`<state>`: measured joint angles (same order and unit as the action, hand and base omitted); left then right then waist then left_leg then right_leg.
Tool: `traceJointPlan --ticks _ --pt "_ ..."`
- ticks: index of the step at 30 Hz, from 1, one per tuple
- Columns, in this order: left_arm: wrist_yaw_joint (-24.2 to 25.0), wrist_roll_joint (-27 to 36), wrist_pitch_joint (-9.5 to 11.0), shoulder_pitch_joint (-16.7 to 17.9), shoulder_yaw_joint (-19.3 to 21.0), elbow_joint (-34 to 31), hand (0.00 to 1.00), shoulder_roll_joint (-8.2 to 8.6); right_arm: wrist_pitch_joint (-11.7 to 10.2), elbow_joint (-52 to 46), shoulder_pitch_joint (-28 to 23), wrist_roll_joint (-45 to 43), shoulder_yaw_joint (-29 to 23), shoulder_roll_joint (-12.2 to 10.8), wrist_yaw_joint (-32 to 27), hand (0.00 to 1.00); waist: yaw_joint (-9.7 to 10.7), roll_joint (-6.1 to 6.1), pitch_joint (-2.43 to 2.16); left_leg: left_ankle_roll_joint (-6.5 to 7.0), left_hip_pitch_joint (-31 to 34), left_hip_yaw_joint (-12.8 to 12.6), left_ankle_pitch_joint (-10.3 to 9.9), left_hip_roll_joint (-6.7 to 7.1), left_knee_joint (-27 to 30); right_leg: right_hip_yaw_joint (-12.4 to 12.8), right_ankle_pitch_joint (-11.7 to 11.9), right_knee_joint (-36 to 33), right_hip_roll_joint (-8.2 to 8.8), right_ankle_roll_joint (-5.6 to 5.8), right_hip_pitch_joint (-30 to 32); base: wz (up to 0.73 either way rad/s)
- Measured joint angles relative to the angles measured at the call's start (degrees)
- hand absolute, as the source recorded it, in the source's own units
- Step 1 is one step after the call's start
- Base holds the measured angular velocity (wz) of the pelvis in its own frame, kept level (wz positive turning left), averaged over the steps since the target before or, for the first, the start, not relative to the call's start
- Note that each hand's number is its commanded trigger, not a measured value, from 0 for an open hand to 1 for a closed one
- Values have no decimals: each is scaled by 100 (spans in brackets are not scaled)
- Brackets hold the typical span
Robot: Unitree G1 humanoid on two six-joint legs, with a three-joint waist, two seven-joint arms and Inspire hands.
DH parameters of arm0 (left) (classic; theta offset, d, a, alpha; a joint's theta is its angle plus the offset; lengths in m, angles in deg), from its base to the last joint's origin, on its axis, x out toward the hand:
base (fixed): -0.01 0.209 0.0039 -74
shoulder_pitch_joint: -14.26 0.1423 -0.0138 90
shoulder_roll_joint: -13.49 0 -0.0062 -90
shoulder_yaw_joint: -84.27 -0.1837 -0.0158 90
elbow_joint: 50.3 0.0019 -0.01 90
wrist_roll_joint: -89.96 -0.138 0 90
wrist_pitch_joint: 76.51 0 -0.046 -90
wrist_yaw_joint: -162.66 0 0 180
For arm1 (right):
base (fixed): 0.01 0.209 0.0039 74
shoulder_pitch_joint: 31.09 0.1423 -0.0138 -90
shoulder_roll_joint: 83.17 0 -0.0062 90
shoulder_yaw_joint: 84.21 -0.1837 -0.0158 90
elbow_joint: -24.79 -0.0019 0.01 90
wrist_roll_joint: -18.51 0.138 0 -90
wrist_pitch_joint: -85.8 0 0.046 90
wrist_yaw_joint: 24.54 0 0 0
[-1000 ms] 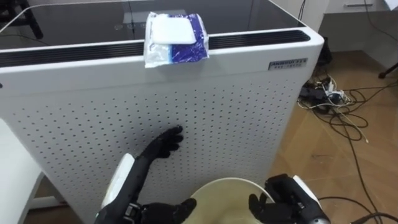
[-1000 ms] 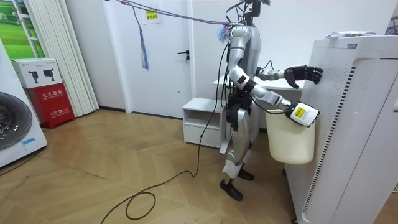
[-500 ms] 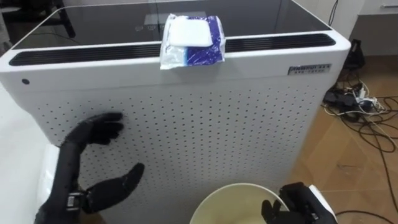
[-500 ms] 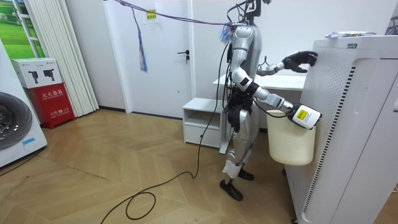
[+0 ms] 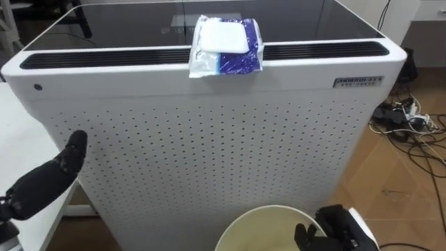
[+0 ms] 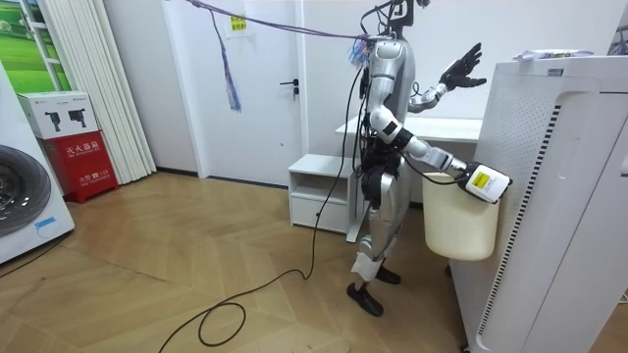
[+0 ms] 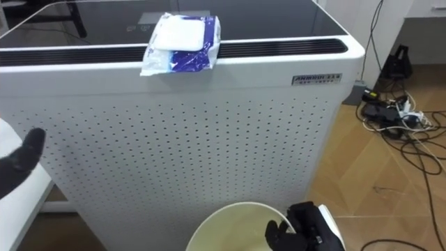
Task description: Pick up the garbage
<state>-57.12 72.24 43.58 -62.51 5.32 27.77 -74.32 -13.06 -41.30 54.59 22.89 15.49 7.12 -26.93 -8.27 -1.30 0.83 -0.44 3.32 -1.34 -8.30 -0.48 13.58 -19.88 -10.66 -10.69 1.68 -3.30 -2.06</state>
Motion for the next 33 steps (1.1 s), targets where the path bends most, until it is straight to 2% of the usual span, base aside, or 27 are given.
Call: traceJointPlan --ticks 4,6,9,16,19,23,27,33 --pt "24 -66 -13 -132 -50 -52 0 1 0 1 0 43 1 -24 7 100 26 -14 9 0 8 4 0 14 -4 -2 5 -4 3 8 -17 0" --pt "52 -66 -17 -320 -277 -66 0 5 0 0 0 43 1 -23 61 100 33 -16 10 0 -4 0 0 20 -5 -1 4 6 6 10 -37 0" --pt "184 -70 -17 -389 -598 -201 0 4 0 0 1 44 2 -26 80 100 82 -15 11 1 -5 0 -1 23 -9 -1 1 15 8 14 -41 0" --pt "467 -106 -15 -536 -823 -259 0 -34 -47 -4 4 41 16 -32 134 100 190 36 28 1 -1 -2 -1 24 -7 23 -3 6 7 18 -21 0" --pt "637 -49 -15 -675 -993 -264 0 -64 -49 -4 9 40 19 -10 182 100 211 72 22 1 -13 -28 -1 24 -11 46 -2 7 6 19 -22 0" --pt "1005 -30 -16 -752 -1214 -265 0 -82 -49 -4 54 -52 40 -21 307 100 361 110 19 1 -29 -42 0 21 -12 41 -1 4 8 19 -39 -1" --pt "1367 -29 -24 -952 -1314 -280 0 -99 -49 -7 60 -48 39 -20 321 100 405 109 19 1 -77 -97 -1 14 -16 85 -2 5 9 19 -67 -6" --pt "1587 -35 -88 -1083 -1425 -437 0 -129 -49 -7 75 -46 42 -20 319 100 487 110 19 1 -103 -112 -1 17 -16 107 -1 5 15 21 -83 -1"
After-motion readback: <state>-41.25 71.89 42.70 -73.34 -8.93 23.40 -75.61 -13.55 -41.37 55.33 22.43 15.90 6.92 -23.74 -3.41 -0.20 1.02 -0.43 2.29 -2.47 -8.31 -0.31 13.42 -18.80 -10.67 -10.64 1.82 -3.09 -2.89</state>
